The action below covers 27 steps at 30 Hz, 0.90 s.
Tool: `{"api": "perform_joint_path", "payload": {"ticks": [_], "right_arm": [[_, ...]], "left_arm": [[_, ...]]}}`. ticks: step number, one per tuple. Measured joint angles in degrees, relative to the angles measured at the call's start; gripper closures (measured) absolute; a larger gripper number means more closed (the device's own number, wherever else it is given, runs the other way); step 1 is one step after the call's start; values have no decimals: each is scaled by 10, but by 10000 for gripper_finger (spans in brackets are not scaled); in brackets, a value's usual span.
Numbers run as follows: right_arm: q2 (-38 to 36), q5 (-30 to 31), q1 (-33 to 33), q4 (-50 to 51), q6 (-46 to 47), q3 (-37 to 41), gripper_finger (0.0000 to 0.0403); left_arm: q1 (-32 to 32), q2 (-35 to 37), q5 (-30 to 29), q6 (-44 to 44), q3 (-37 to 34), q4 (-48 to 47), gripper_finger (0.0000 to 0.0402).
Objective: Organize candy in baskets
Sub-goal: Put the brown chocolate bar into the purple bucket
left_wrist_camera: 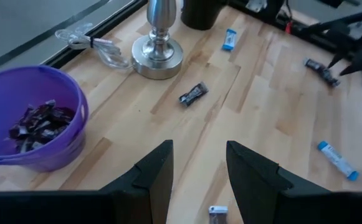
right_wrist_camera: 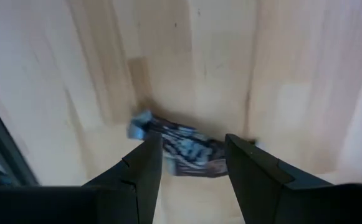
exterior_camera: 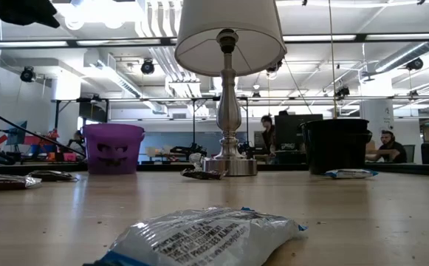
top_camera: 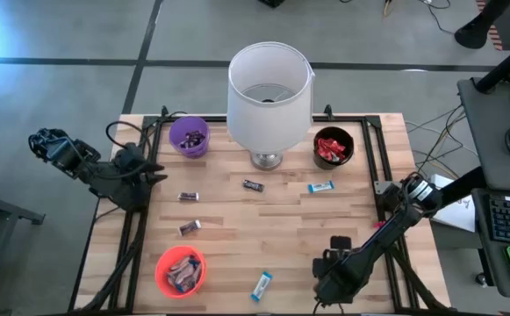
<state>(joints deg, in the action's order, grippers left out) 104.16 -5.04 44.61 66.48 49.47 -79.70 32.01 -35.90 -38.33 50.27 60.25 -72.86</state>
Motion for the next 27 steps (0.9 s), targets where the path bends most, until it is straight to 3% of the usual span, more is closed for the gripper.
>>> {"api": "perform_joint_path", "payload": {"ticks": [4, 9, 27], "right_arm": [[0, 2, 0, 5, -122, 5, 239], [0, 1, 0, -6, -208, 31, 239], [-14, 1, 42, -77, -277, 52, 262]], "left_arm": [[0, 0, 0, 0, 0, 21, 271], [0, 0, 0, 1, 0, 42, 271], [0, 0, -1, 15, 0, 56, 271]]}}
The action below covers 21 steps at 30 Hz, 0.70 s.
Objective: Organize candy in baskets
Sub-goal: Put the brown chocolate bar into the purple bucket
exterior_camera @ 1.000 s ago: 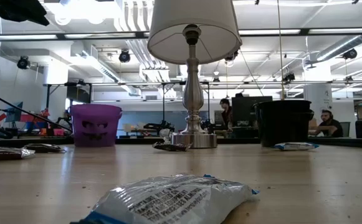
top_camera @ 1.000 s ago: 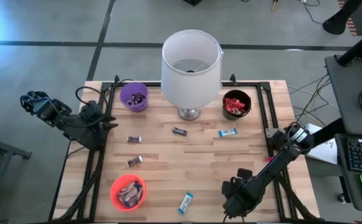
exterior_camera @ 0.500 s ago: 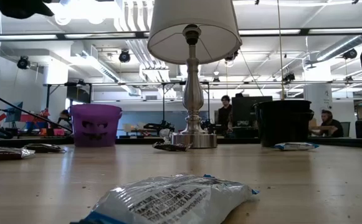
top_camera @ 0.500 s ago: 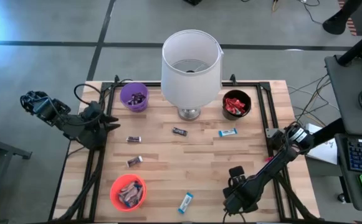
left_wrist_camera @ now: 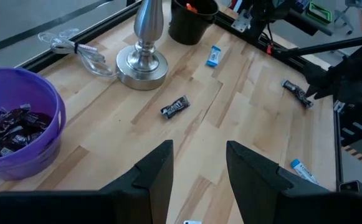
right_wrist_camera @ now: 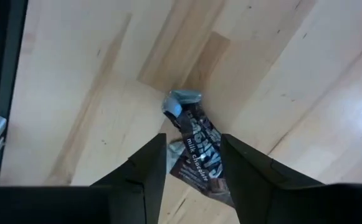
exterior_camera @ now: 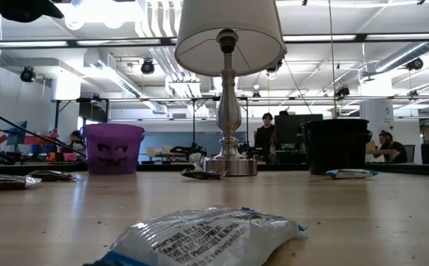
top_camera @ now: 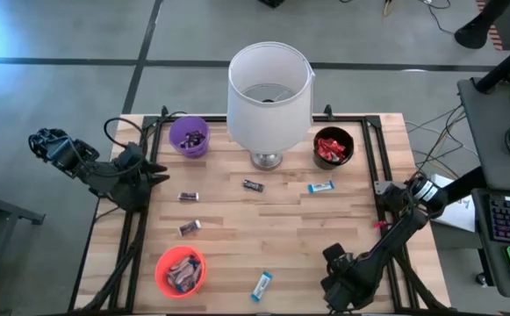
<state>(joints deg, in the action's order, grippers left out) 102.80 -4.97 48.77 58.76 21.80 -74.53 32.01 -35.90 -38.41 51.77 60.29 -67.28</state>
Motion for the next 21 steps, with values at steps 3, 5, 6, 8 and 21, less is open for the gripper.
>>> {"api": "perform_joint_path", "payload": {"ticks": [3, 5, 6, 8, 21], "right_arm": [[0, 5, 4, -6, 1, 7, 267], [0, 6, 4, -6, 6, 11, 268], [0, 7, 4, -7, 7, 12, 268], [0, 7, 4, -8, 7, 16, 266], [1, 6, 3, -39, 7, 53, 259]], "left_arm": [[0, -1, 0, 2, 0, 3, 271], [0, -1, 0, 2, 0, 6, 271], [0, -2, 0, 2, 0, 7, 271], [0, -3, 0, 2, 0, 9, 271], [0, -24, 0, 2, 0, 13, 271]]}}
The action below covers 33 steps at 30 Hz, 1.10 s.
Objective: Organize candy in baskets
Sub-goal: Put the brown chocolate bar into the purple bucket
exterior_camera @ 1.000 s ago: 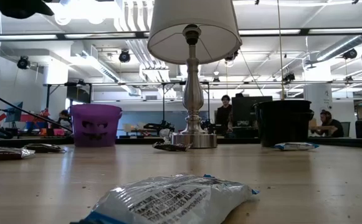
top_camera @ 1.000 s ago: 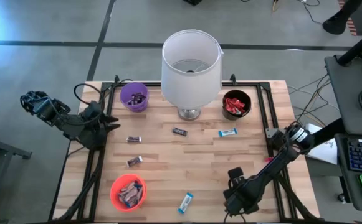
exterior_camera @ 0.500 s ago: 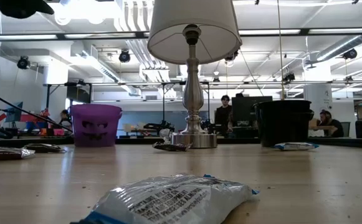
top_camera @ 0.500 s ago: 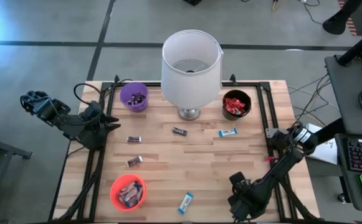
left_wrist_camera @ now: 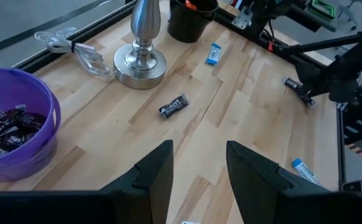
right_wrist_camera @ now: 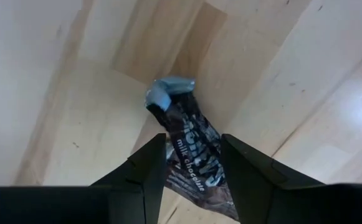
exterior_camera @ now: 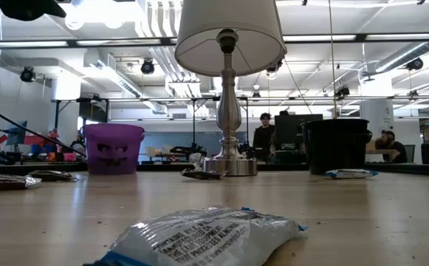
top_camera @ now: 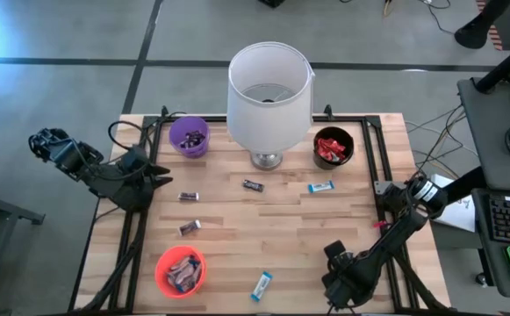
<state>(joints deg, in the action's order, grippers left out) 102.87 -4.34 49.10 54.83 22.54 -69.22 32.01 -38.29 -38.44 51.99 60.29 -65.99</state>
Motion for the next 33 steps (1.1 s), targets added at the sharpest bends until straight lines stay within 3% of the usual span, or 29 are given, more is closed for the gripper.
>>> {"api": "perform_joint_path", "payload": {"ticks": [7, 16, 24, 33], "right_arm": [[0, -2, -1, -23, 4, 17, 273], [0, -8, -15, -26, 4, 15, 381], [0, -11, -37, 10, 4, -20, 386], [-1, 29, -91, 23, 4, -83, 387]], "left_arm": [[0, -1, 0, -2, 0, 0, 271], [0, -1, 0, -5, 0, 0, 271], [0, -1, 0, -5, 0, 0, 271], [0, -1, 1, -5, 0, 0, 271]]}}
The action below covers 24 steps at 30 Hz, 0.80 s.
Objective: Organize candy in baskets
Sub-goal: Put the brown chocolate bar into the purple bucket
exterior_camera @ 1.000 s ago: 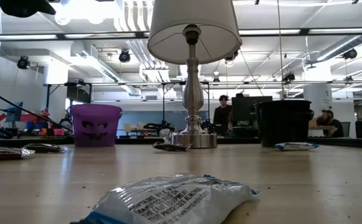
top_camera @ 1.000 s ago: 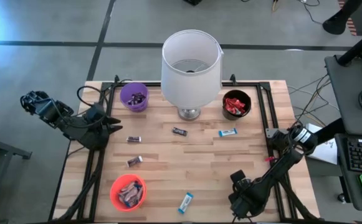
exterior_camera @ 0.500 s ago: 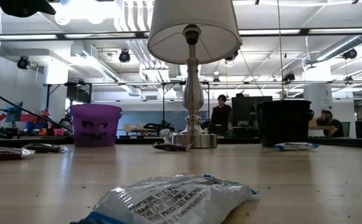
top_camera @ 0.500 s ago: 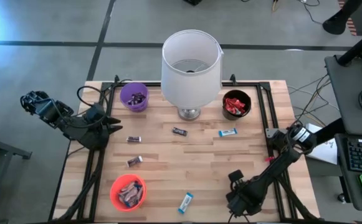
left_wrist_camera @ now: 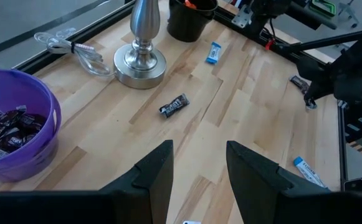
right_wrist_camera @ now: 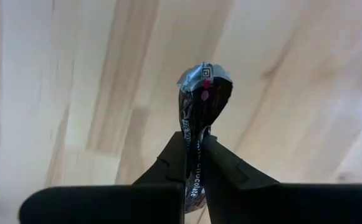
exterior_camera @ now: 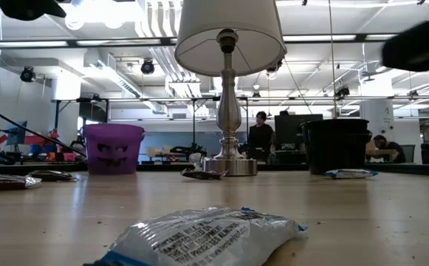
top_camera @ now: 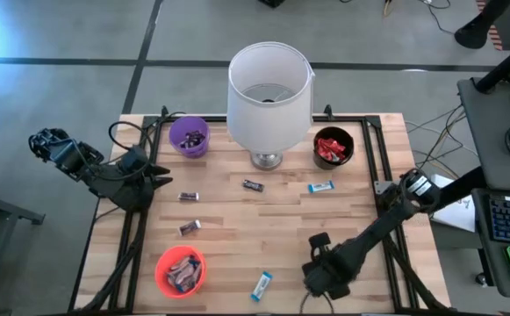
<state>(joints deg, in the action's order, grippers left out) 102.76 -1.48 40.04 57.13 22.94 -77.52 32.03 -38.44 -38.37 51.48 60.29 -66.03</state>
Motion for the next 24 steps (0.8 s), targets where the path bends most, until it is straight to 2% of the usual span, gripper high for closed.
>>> {"api": "perform_joint_path", "payload": {"ticks": [3, 9, 16, 24], "right_arm": [[0, 7, -29, 0, 1, -20, 387], [0, 57, -76, 0, 40, -69, 387], [0, 93, -127, -37, 71, -157, 387], [0, 122, -197, -140, 43, -247, 387]], "left_arm": [[0, 0, 0, 0, 0, 0, 271], [0, -4, 0, -3, 0, 0, 271], [0, -16, 0, -5, 0, 1, 271], [0, -33, 0, -111, 0, 71, 271]]}}
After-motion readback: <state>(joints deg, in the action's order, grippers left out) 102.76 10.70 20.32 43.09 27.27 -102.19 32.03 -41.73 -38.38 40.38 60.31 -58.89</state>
